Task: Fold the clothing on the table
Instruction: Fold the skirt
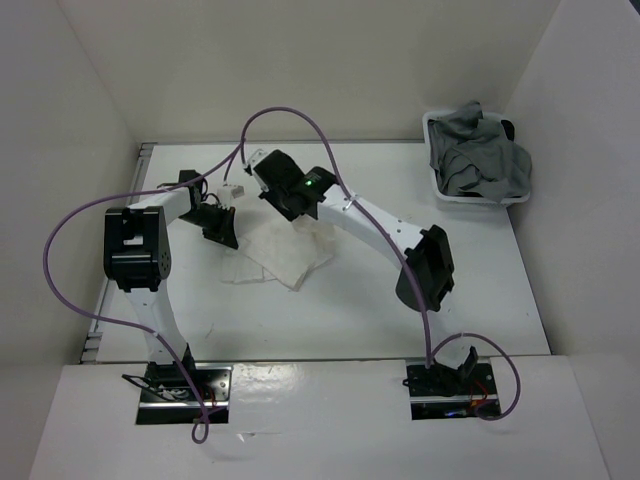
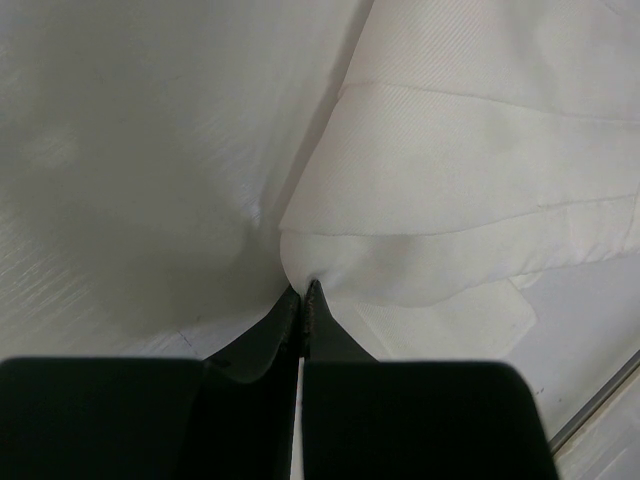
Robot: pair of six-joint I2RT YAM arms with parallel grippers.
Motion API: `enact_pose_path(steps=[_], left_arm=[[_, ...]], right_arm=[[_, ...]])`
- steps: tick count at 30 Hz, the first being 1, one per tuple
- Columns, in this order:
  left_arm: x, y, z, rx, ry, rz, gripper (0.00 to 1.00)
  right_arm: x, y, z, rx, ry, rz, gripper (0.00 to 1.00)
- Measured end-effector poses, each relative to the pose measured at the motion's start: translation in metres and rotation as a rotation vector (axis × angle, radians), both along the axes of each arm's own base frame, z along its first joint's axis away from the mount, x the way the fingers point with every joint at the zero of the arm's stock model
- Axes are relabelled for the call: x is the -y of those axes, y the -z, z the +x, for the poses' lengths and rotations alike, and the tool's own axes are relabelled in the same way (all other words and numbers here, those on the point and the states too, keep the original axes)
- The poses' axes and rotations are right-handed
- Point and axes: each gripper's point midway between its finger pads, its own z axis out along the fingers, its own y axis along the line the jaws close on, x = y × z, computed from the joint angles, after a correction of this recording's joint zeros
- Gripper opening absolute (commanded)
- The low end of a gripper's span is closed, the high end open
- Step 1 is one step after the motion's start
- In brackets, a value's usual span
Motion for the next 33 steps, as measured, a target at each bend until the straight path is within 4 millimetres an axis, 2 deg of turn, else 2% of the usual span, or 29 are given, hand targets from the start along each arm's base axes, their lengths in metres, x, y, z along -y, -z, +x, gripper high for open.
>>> enact_pose_path(steps=[9,18,28,33], left_arm=[[0.0,0.0,-0.001,-0.002,0.0,-0.002,0.0],[0.001,0.0,-0.002,-0.01,0.001,-0.006,0.0],[0.001,0.0,-0.003,-0.013,0.001,-0.008,0.0],[0.002,0.0,-0.004,-0.017,0.002,-0.014,0.0]], right_arm=[[-0.044,0.011,-0.03,-0.035,-0.101,-0.016,0.0],[-0.081,0.003,-0.047,-0.049,-0.178,0.034,0.0],[-0.114,0.035,-0.078,-0.122,-0.269,0.009,0.0],[-0.132,0.037,-0.09,-0.147,-0.31,0.027,0.0]])
